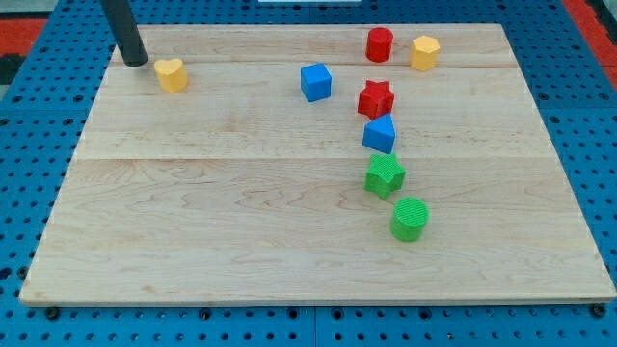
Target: Move the yellow heart diagonally to the bottom left side of the blue cube
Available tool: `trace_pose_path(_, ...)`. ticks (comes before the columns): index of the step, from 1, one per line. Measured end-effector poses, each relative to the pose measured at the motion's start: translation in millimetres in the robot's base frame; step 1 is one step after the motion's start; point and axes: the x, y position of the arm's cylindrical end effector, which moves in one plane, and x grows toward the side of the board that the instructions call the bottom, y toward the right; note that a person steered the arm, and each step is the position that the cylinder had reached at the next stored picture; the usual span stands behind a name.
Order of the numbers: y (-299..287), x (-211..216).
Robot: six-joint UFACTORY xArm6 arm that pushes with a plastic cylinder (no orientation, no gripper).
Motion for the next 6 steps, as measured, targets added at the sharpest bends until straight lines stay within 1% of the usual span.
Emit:
trace_pose_path(1,60,40)
trace_pose_path(2,91,125)
trace_pose_path(3,91,151)
trace_pose_path(4,87,145)
trace_pose_path(5,110,106)
trace_pose_path(6,156,58)
